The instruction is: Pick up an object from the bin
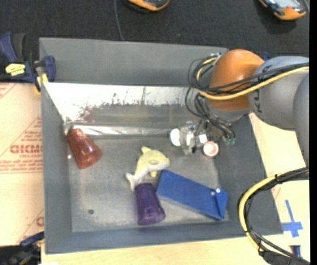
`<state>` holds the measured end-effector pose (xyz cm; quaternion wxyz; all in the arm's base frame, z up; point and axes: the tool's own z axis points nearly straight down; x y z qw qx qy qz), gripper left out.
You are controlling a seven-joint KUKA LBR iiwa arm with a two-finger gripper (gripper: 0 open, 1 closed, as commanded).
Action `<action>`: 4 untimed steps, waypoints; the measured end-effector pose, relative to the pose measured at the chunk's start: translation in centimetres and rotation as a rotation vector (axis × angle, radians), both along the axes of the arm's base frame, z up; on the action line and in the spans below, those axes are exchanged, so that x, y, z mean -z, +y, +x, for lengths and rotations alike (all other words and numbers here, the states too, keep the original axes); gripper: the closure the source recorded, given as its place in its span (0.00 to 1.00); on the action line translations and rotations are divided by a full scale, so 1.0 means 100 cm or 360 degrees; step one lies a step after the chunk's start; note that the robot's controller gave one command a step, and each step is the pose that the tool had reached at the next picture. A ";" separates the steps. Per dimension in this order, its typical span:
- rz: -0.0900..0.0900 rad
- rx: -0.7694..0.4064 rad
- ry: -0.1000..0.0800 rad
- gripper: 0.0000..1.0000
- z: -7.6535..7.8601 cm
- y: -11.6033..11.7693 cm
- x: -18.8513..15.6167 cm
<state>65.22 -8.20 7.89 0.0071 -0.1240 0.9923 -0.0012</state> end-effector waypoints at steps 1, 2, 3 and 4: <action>0.0000 0.0000 0.0001 0.00 0.000 0.000 0.000; 0.0000 0.0000 0.0001 0.00 -0.001 0.000 0.000; -0.0002 -0.0122 0.0000 0.00 -0.076 -0.007 0.008; -0.0003 -0.0122 -0.0007 0.00 -0.073 -0.007 0.008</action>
Offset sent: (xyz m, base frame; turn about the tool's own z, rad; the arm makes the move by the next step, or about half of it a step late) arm 0.0000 0.0000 0.0000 0.0000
